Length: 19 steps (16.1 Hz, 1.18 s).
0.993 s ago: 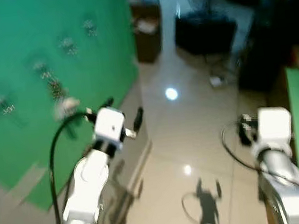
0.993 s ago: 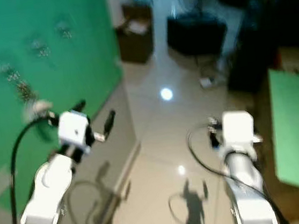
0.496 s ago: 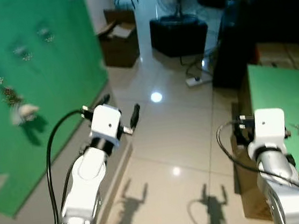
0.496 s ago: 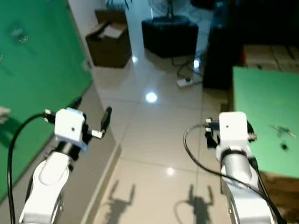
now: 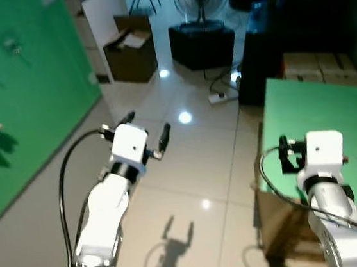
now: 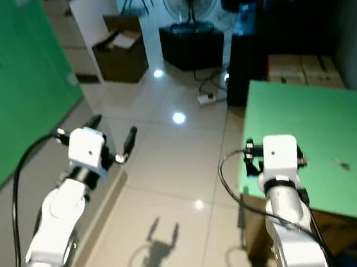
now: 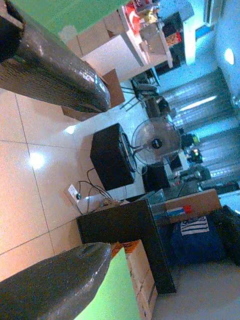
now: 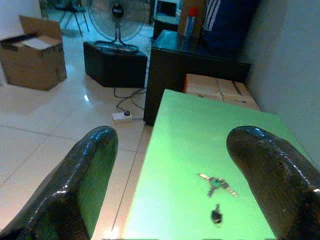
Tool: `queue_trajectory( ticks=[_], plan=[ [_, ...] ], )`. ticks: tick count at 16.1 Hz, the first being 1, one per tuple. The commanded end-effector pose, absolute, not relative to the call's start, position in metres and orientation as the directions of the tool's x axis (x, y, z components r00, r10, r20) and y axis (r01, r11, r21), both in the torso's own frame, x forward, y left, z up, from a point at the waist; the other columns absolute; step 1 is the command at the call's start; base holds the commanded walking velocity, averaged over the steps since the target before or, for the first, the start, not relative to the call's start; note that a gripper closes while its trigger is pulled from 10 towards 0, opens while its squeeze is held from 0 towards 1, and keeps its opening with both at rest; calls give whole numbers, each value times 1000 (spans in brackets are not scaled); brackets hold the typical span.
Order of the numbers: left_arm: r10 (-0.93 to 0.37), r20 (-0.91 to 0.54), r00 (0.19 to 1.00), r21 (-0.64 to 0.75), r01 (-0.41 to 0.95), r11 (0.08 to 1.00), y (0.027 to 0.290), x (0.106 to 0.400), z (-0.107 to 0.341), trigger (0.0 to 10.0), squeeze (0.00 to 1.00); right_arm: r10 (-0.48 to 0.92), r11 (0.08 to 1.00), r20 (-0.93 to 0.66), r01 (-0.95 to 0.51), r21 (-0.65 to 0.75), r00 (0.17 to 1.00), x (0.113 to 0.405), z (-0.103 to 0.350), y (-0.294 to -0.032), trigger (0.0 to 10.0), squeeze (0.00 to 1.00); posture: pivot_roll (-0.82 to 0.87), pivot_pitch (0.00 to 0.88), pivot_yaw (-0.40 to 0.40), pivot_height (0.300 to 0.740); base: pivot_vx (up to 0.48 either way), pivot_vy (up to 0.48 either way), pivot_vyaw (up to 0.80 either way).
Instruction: Hang keys on a hook
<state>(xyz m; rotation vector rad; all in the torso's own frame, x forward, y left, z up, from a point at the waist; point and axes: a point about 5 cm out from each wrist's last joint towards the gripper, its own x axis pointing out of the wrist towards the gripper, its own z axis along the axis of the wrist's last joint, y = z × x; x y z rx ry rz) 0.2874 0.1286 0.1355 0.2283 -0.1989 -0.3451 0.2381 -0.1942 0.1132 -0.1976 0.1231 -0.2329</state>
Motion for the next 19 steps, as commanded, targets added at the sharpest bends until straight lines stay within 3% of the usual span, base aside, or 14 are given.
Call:
queue_trajectory(
  ticks=[1, 4, 9, 11, 13, 17, 19],
  plan=[
    [-352, 120, 928, 233, 319, 919, 127, 289, 130, 10000, 0, -248, 951, -89, 225, -213, 965, 236, 113, -199, 10000, 0, -140, 0, 78, 740, 0, 0, 0],
    [-346, 131, 929, 240, 309, 920, 130, 291, 131, 10000, 0, -251, 948, -96, 225, -224, 963, 234, 107, -201, 10000, 0, -138, 0, 72, 740, 0, 420, 0],
    [-269, 104, 958, 196, 245, 949, 143, 289, 119, 10000, 0, -273, 948, -128, 245, -202, 953, 240, 100, -203, 10000, 0, -126, 0, 61, 740, 0, 0, -419],
    [-169, 0, 986, 170, 167, 971, 160, 280, 86, 10000, 0, -242, 952, -140, 207, -226, 960, 245, 93, -201, 10000, 0, -109, 0, 17, 740, 0, 0, 0],
    [-142, -22, 990, 181, 144, 973, 164, 273, 81, 10000, 0, -228, 953, -158, 187, -237, 961, 248, 87, -201, 10000, 0, -81, 0, -24, 740, 0, 0, -400],
    [-9, 35, 999, 219, 1, 976, 178, 259, 90, 10000, 0, -106, 967, -200, 54, -250, 974, 256, 78, -189, 10000, 0, -7, 0, -146, 740, 0, 0, -800],
    [-43, 59, 997, 246, 27, 969, 174, 255, 96, 10000, 0, -92, 970, -203, 42, -240, 975, 259, 77, -187, 10000, 0, 4, 1, -161, 740, 0, 0, -800]
  ],
)
